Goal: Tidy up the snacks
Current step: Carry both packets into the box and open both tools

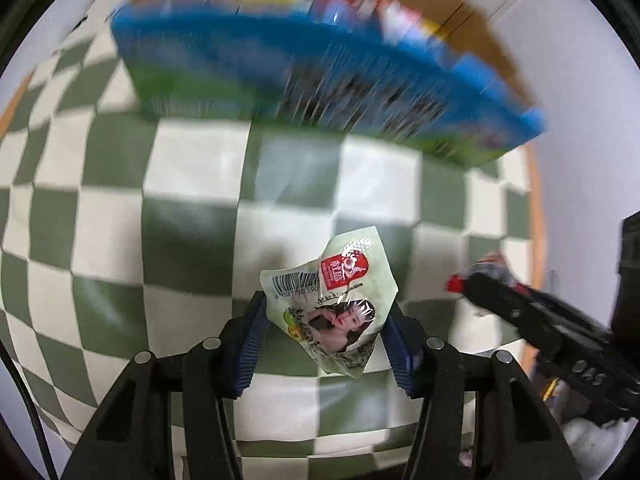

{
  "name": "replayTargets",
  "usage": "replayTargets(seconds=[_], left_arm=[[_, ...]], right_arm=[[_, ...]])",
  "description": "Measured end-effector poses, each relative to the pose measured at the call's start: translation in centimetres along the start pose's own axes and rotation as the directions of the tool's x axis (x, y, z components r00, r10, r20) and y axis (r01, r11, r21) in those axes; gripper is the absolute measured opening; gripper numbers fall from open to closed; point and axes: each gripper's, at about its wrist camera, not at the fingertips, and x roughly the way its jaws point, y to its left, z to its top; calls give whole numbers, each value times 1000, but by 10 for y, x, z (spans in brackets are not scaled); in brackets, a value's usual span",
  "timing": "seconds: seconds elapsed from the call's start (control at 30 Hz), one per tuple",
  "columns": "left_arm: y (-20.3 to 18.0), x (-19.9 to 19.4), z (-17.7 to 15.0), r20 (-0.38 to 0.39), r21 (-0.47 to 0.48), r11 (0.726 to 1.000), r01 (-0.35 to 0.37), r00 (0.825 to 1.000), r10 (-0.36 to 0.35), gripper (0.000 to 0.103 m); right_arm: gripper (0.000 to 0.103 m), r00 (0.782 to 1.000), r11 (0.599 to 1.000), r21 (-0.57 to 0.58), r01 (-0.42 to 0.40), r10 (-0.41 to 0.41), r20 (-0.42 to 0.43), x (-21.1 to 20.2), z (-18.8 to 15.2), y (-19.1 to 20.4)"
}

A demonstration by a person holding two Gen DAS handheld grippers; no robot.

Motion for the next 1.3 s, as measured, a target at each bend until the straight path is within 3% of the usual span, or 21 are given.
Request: replayTargets(seconds=[0.2,0.37,0.47,0.57,0.83,0.93,1.0,1.03,1.13,1.3], left_arm=[[-14,-68,51,118,28,995,91,989,-94,52],[-11,-77,108,131,21,994,104,986,-106,52],[-2,-56,146,80,-16,994,106,991,-104,52],[12,-38,164,32,-49,995,85,996,-83,52],[25,-8,174,-55,-58,998,32,998,-35,54],[25,3,173,-95,-56,998,17,995,-22,58],[27,12,172,-121,-66,998,3,993,-11,63],[27,14,173,-119,-65,998,-1,993,-6,65],[25,14,173,-95,-42,998,-50,994,46,86],[20,6,175,-16,0,984,-176,984,176,87]], right_arm=[[47,989,994,-34,-102,105,108,-56,53,32],[47,979,991,-96,-92,108,175,-69,109,59],[47,983,990,-104,-94,109,150,-50,138,70],[47,989,989,-130,-66,82,121,-31,156,78],[48,997,993,-96,-71,71,-1,21,166,70],[63,997,996,-68,-53,50,-54,33,169,63],[79,998,998,-63,-18,14,-57,35,170,59],[81,998,998,-59,-12,9,-60,35,171,57],[94,998,998,-53,29,-32,-60,33,171,52],[96,986,984,-67,164,-166,-27,26,172,41]])
